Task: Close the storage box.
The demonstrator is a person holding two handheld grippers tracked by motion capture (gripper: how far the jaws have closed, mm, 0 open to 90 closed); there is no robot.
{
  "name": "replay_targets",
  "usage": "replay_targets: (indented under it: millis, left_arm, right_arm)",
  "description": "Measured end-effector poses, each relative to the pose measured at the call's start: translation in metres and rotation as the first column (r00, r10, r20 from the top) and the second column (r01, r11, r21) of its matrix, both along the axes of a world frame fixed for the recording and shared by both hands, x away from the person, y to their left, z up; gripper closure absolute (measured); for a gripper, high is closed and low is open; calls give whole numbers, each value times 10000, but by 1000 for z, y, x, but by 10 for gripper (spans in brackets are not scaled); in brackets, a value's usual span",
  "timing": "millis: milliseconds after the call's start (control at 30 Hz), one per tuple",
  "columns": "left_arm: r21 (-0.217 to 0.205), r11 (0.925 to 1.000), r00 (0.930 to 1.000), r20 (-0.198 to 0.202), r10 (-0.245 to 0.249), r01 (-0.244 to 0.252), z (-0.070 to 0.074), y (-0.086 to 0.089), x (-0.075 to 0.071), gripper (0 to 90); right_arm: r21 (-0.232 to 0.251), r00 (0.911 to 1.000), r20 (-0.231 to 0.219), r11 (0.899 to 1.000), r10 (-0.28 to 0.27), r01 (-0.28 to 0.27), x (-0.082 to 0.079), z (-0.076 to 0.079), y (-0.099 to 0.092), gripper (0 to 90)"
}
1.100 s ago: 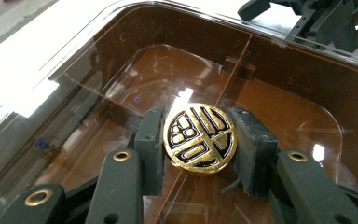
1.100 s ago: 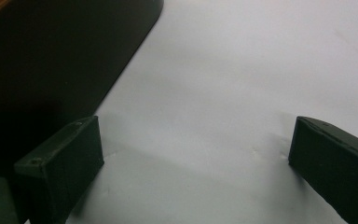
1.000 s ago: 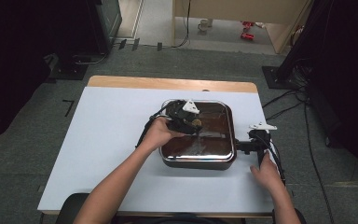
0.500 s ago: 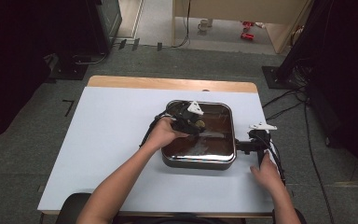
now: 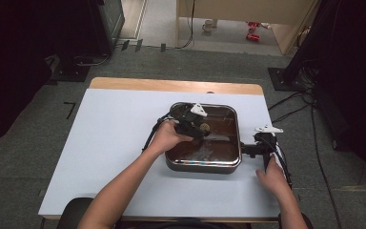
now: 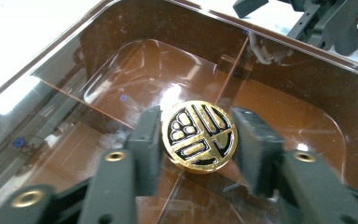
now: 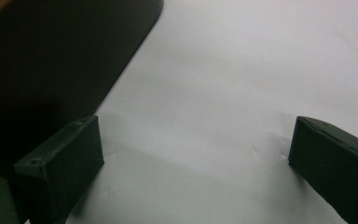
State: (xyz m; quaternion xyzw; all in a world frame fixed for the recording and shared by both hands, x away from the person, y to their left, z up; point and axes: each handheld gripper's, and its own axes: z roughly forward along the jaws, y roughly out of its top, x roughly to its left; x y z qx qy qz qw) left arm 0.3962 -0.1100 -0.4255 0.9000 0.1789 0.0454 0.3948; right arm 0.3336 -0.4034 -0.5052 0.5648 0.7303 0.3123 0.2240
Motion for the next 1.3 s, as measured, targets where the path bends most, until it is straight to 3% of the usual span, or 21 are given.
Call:
replay_targets:
  millis: [233,533,833,1300]
  left_arm:
    - [-125,9999,10000,1,66,-66,8,3,-4,399]
    - [-269,9991,9967,-754,313,-334,15,17,-5,330]
    - [-560,9950,9955,-502,803,-831,23,38,-10,330]
    - [-865,9786,9812,-655,1816,-1869,26,83,-14,333]
  right_arm:
    - [7,10000,2,10000,6,-6,0,0,0,22]
    - [12,10000,8,10000,-5,5,0,0,0,22]
    - [8,10000,2,10000,0,0,0,0,0,22]
    - [3,10000,3,10000,12,-12,0,0,0,22]
